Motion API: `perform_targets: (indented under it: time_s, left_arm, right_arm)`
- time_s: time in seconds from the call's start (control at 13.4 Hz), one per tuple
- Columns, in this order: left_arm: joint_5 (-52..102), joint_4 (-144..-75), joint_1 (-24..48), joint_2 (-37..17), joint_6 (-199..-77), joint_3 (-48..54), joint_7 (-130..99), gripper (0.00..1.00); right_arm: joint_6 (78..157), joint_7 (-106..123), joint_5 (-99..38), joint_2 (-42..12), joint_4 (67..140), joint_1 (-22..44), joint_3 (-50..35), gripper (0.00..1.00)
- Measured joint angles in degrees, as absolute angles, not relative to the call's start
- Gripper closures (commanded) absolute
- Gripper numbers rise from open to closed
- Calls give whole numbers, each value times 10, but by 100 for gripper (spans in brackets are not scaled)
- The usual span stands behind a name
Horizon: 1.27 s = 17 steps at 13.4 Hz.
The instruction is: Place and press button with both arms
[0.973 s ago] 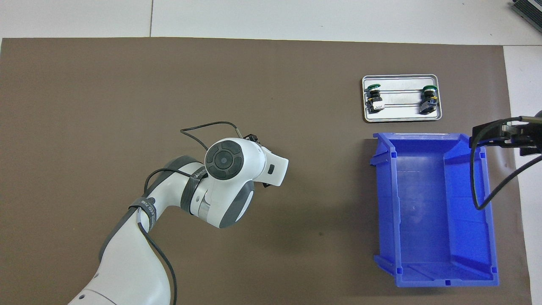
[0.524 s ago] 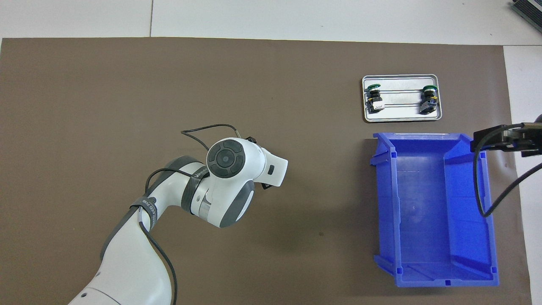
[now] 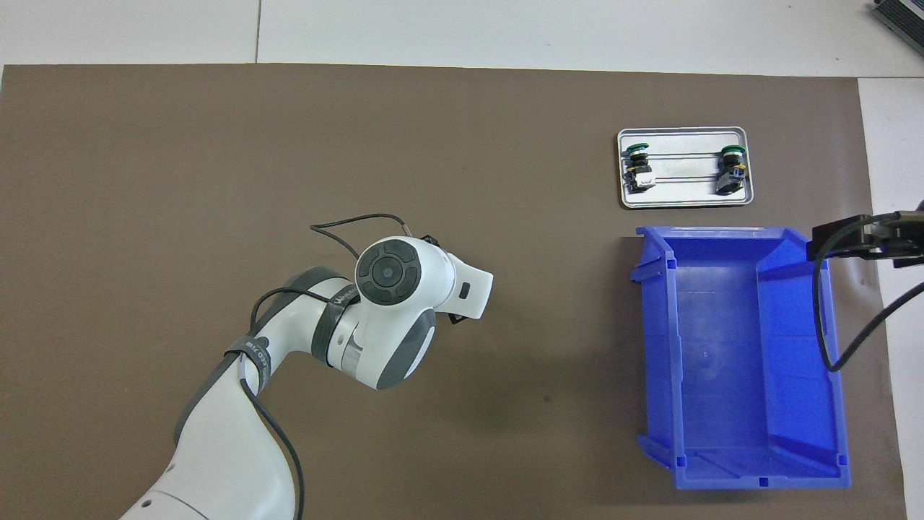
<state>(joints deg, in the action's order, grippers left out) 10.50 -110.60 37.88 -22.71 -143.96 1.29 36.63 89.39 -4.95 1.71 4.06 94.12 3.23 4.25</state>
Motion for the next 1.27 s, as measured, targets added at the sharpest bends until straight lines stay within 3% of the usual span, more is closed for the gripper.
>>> perform_targets:
  time_s: [0.3, 0.37, 0.9, 1.27]
  left_arm:
    - [105, -1106, 379, -228, -1441, 13, 366, 24]
    - [105, -1106, 379, -228, -1441, 13, 366, 28]
    - [101, -1105, 379, -231, -1443, 12, 367, 76]
    - [101, -1105, 379, -231, -1443, 9, 367, 78]
  right_arm:
    - [894, -49, 17, 42, 941, 31, 43, 0]
    - [894, -49, 17, 43, 941, 31, 43, 0]
    - [894, -49, 17, 46, 941, 32, 42, 0]
    - [894, -49, 17, 46, 941, 34, 38, 0]
